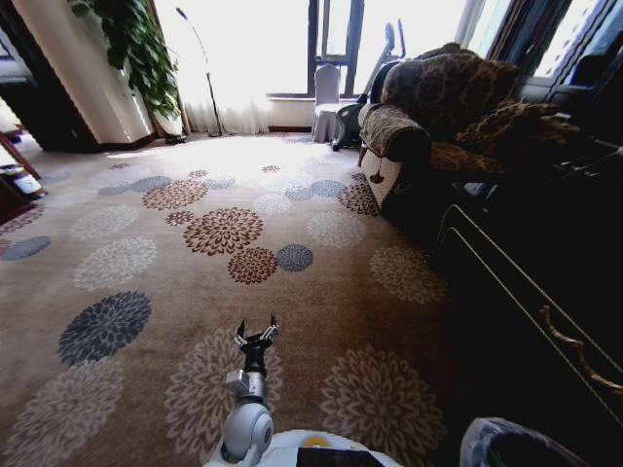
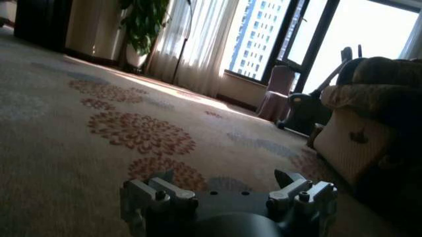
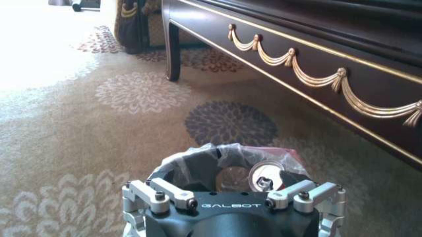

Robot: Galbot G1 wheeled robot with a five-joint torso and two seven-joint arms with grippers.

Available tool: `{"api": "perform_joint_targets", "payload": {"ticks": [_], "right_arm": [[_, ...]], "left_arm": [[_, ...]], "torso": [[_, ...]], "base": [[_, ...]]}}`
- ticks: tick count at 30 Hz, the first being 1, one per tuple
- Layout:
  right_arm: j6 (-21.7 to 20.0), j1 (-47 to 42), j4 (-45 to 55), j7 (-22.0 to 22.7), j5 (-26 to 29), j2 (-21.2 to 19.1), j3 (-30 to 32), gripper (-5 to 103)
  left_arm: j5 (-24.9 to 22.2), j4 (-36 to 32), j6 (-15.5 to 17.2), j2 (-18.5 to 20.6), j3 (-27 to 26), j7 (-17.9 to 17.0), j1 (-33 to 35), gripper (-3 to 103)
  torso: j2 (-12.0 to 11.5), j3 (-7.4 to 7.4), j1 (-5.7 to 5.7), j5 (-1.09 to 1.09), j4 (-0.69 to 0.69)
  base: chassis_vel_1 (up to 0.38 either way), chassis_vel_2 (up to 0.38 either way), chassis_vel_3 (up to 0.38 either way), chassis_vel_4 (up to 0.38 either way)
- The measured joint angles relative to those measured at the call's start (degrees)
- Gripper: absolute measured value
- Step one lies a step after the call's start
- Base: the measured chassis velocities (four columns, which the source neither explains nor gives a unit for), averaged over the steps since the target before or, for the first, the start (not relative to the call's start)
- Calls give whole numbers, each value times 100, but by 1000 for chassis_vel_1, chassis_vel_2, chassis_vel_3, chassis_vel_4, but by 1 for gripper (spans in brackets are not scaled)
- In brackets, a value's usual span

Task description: Pick up the trash from the ground and place it into the trash bin.

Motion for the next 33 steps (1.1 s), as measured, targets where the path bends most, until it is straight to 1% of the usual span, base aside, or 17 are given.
{"api": "perform_joint_targets", "payload": {"ticks": [16,19,20,21,22,24,25,26,29,31,33], "right_arm": [[-2,8,0,0,-1,-1,0,100],[-50,139,19,2,-33,-29,-48,100],[-77,221,37,2,-55,-48,-79,100],[-182,537,118,1,-147,-122,-201,100],[-230,672,152,1,-187,-152,-254,100],[-271,793,183,1,-224,-180,-302,100],[-373,1088,255,1,-314,-250,-417,100],[-373,1088,255,1,-314,-250,-417,100],[-577,1673,397,1,-489,-384,-645,100],[-625,1812,431,1,-530,-418,-699,100],[-764,2222,534,1,-655,-512,-857,100]], "left_arm": [[0,0,0,0,0,0,0,100],[0,0,0,0,0,0,0,100],[0,0,1,0,0,0,0,100],[0,0,0,0,0,0,0,100],[0,0,1,0,0,0,0,100],[0,0,0,0,0,0,0,100],[0,0,1,0,0,0,-1,100],[0,0,1,0,0,0,-1,100],[0,0,1,0,0,0,-1,100],[0,0,1,0,0,0,-1,100],[0,0,1,0,0,0,-2,100]], "torso": [[0,0,0,-1,-1],[0,0,0,-4,-2],[0,0,0,-4,-1],[0,0,0,-3,-1],[0,0,0,-3,-1],[0,0,0,-3,-1],[0,0,0,-3,-1],[0,0,0,-3,-1],[0,1,0,-3,-1],[0,0,0,-3,-1],[0,1,0,-3,-1]], "base": [[0,0,0,0],[0,0,0,0],[0,0,0,0],[0,0,0,0],[0,0,0,0],[0,0,0,0],[0,0,0,0],[0,0,0,0],[0,0,0,0],[0,0,0,0],[0,0,0,0]]}}
